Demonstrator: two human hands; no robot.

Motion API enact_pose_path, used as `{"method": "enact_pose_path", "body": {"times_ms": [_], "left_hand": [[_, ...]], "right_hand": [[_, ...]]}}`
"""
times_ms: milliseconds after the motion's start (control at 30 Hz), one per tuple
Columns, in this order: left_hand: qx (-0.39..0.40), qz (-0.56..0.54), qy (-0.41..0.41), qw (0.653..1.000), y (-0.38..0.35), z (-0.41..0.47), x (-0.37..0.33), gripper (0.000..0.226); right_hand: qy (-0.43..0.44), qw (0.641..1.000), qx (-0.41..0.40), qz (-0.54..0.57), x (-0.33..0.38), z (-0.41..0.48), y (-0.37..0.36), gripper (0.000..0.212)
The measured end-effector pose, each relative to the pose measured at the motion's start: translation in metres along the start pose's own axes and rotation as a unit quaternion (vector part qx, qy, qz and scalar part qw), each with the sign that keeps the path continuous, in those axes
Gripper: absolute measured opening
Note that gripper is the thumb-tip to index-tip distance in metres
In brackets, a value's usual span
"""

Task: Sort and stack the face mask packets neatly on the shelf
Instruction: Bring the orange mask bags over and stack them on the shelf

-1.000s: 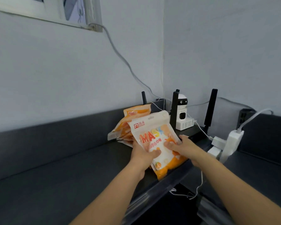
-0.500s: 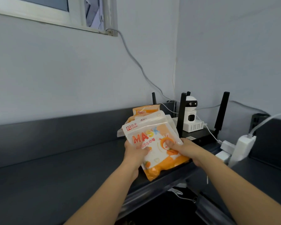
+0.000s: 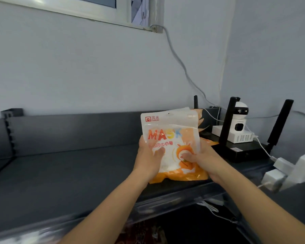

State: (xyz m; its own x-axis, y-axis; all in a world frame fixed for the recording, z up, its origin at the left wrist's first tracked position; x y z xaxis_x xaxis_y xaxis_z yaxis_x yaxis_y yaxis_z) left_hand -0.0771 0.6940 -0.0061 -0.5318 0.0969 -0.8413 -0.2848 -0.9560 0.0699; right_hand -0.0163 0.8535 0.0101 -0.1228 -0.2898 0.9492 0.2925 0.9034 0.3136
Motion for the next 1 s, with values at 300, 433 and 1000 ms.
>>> {"method": "enact_pose_path", "body": {"times_ms": [300, 433, 1000], "left_hand": [[-0.030, 0.074, -0.084, 0.993, 0.091, -0.029, -0.031, 0.054], [-0.024, 0.119, -0.093, 0.988, 0.131, -0.052, -0.045, 0.048], [-0.106, 0.200, -0.080, 0.971, 0.234, -0.110, -0.053, 0.065]], "right_hand": [[0.164, 0.982, -0.002, 0.091, 0.014, -0.008, -0.082, 0.082], [0.174, 0.981, 0.033, 0.082, 0.013, -0.010, -0.127, 0.103], [0.207, 0.972, 0.009, 0.115, 0.062, -0.060, -0.233, 0.068]]}}
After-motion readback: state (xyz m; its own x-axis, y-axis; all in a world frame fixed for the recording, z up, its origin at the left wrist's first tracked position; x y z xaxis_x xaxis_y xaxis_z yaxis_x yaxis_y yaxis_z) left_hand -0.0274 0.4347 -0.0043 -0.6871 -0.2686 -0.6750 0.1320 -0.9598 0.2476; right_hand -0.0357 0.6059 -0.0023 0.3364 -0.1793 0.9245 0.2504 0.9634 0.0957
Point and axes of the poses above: each hand's wrist, its own z-axis towards the middle knuckle, its own y-axis out of the back of the hand, x = y × z, the point moved 2 cm from there along z, towards the middle knuckle, and after that the axes turned 13 degrees about -y, right-handed, at the moved point
